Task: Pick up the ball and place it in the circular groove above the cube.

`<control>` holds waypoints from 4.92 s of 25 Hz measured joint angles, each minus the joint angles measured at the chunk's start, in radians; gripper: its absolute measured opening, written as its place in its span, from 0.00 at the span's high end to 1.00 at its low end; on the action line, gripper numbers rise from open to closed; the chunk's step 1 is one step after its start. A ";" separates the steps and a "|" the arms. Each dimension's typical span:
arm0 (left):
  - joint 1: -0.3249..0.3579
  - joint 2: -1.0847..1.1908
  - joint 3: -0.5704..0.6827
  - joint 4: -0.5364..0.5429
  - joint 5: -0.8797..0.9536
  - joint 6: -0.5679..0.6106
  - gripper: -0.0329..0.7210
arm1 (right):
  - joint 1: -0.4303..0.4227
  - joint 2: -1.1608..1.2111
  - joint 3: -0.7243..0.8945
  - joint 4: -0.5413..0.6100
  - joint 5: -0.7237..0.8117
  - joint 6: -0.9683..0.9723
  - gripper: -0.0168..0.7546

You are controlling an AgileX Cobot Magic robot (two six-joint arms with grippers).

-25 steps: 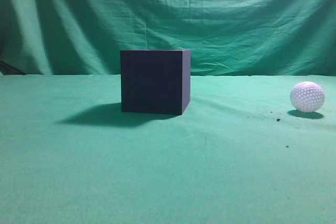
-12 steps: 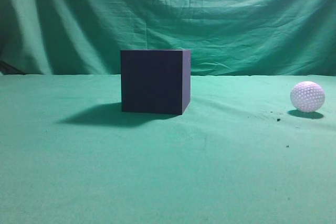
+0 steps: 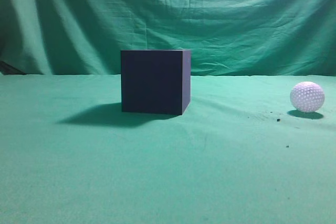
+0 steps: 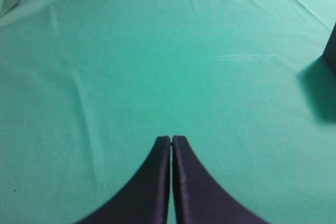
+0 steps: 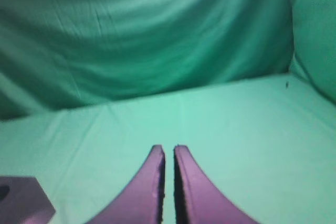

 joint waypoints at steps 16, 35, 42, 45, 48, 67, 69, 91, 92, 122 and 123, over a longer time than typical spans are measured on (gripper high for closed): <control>0.000 0.000 0.000 0.000 0.000 0.000 0.96 | 0.062 0.659 -0.399 0.082 0.473 -0.273 0.98; 0.000 0.000 0.000 0.000 0.000 0.000 0.96 | 0.252 1.332 -0.773 -0.158 0.514 -0.121 0.30; 0.000 0.000 0.000 0.000 0.000 0.000 0.96 | 0.252 1.438 -0.816 -0.217 0.492 -0.049 0.31; 0.000 0.000 0.000 0.000 0.000 0.000 0.96 | 0.252 1.454 -0.818 -0.219 0.480 -0.048 0.39; 0.000 0.000 0.000 0.000 0.000 0.000 0.96 | 0.252 1.465 -0.820 -0.219 0.480 -0.047 0.51; 0.000 0.000 0.000 0.000 0.000 0.000 0.96 | 0.536 1.385 -1.155 -0.102 0.568 -0.073 0.56; 0.000 0.000 0.000 0.000 0.000 0.000 0.96 | 0.586 1.412 -1.155 -0.096 0.535 -0.093 0.56; 0.000 0.000 0.000 0.000 0.000 0.000 0.96 | 0.625 1.535 -1.161 -0.123 0.401 -0.133 0.29; 0.000 0.000 0.000 0.000 0.000 0.000 0.96 | 0.625 1.523 -1.161 -0.123 0.407 -0.133 0.29; 0.000 0.000 0.000 0.000 0.000 0.000 0.96 | 0.625 0.396 -0.635 -0.222 0.858 0.194 0.98; 0.000 0.000 0.000 0.000 0.000 0.000 0.96 | 0.625 0.354 -0.608 -0.222 0.851 0.194 0.98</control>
